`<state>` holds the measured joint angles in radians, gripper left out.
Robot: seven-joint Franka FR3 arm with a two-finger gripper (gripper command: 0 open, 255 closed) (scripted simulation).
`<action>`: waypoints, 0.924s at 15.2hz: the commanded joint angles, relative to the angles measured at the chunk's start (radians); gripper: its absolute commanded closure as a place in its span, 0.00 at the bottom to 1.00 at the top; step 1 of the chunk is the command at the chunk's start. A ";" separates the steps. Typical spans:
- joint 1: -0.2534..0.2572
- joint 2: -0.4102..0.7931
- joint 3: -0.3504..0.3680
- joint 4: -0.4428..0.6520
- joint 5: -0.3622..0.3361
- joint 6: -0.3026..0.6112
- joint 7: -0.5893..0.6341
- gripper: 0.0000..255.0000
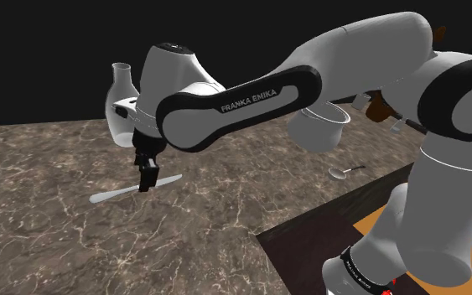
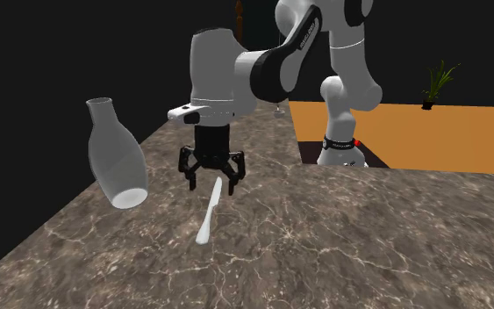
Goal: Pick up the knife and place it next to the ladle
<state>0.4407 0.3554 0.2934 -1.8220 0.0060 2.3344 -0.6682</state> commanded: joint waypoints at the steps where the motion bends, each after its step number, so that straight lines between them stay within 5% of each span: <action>1: 0.005 0.020 0.000 0.001 -0.006 0.020 -0.001 0.00; 13: 0.015 0.063 -0.006 0.000 -0.019 0.063 0.007 0.00; 14: 0.015 0.063 -0.006 0.000 -0.019 0.063 0.007 1.00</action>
<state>0.4557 0.4176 0.2875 -1.8221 -0.0131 2.3974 -0.6607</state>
